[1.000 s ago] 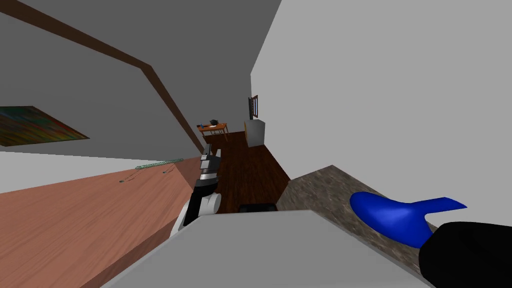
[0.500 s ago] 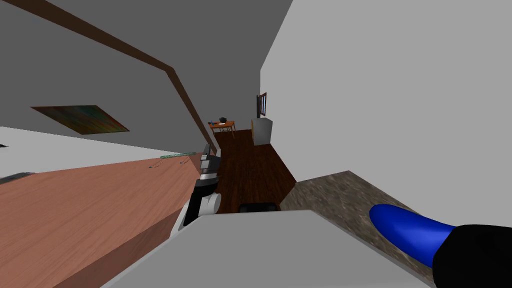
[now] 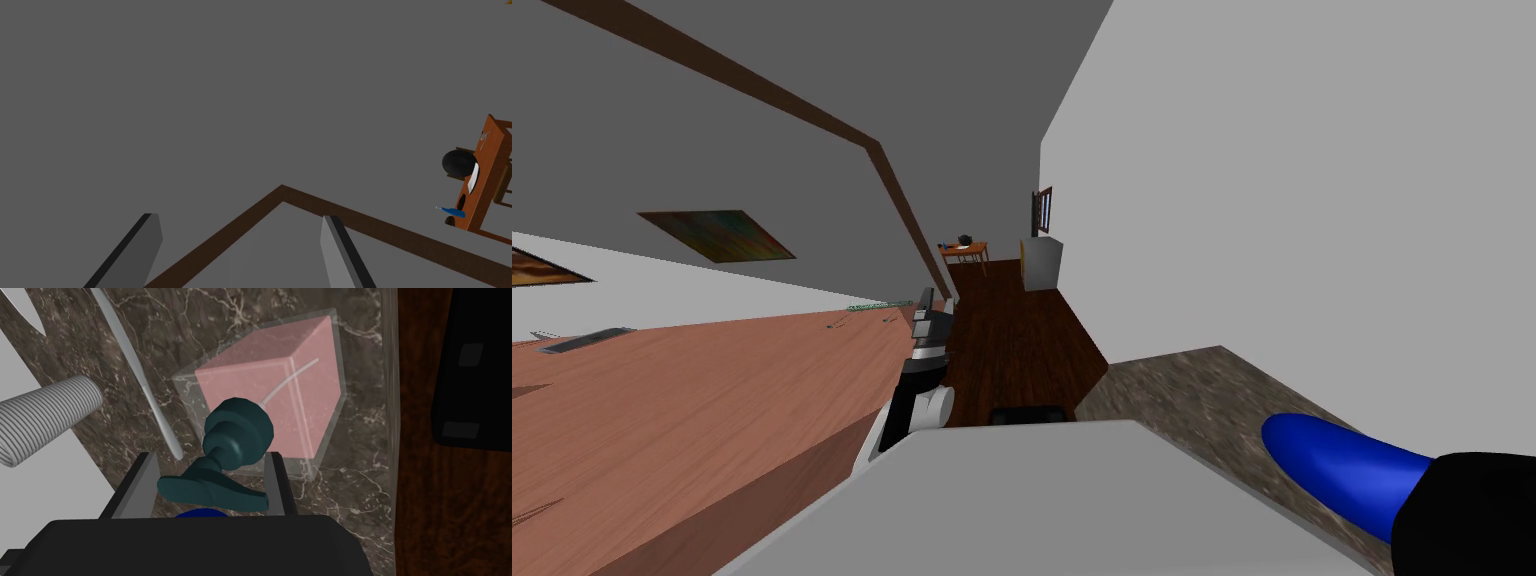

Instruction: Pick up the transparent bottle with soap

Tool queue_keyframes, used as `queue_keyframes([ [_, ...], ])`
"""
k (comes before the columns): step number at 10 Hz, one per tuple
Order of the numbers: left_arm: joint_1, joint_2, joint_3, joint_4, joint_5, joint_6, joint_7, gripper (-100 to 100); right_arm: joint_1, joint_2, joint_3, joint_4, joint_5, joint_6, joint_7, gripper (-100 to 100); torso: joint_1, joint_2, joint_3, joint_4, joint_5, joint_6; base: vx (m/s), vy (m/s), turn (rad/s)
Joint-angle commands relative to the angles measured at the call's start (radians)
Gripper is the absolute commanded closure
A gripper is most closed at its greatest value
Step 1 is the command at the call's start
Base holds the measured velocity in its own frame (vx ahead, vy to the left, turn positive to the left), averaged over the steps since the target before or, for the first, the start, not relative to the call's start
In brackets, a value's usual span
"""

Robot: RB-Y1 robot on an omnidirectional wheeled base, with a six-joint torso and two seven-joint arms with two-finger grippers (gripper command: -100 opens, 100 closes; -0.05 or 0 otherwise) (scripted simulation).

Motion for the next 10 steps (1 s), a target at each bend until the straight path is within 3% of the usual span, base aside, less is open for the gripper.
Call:
queue_keyframes([
  [1,0.000,0.000,0.000,0.000,0.000,0.000,0.000,0,0.000,0.000,0.000,0.000,0.000,0.000,0.000,100,0.000,0.000,0.000,0.000,0.000,0.000,0.000,0.000,0.000],
  [3,0.000,0.000,0.000,0.000,0.000,0.000,0.000,0,0.000,0.000,0.000,0.000,0.000,0.000,0.000,100,0.000,0.000,0.000,0.000,0.000,0.000,0.000,0.000,0.000],
  [4,0.000,0.000,0.000,0.000,0.000,0.000,0.000,0,0.000,0.000,0.000,0.000,0.000,0.000,0.000,0,0.000,-0.001,0.000,0.000,0.000,0.000,0.000,0.000,0.000],
  [5,0.000,0.000,0.000,0.000,0.000,0.000,0.000,0,0.009,0.015,-0.011,-0.010,0.008,-0.015,0.013,100,0.000,-0.001,0.000,0.000,0.000,0.000,0.034,-0.033,-0.217],
  [10,0.000,0.000,0.000,0.000,0.000,0.000,0.000,0,0.090,0.088,-0.071,-0.122,0.050,-0.061,0.071,100,-0.003,-0.005,-0.004,-0.002,0.000,-0.001,0.064,-0.061,-0.235],
])
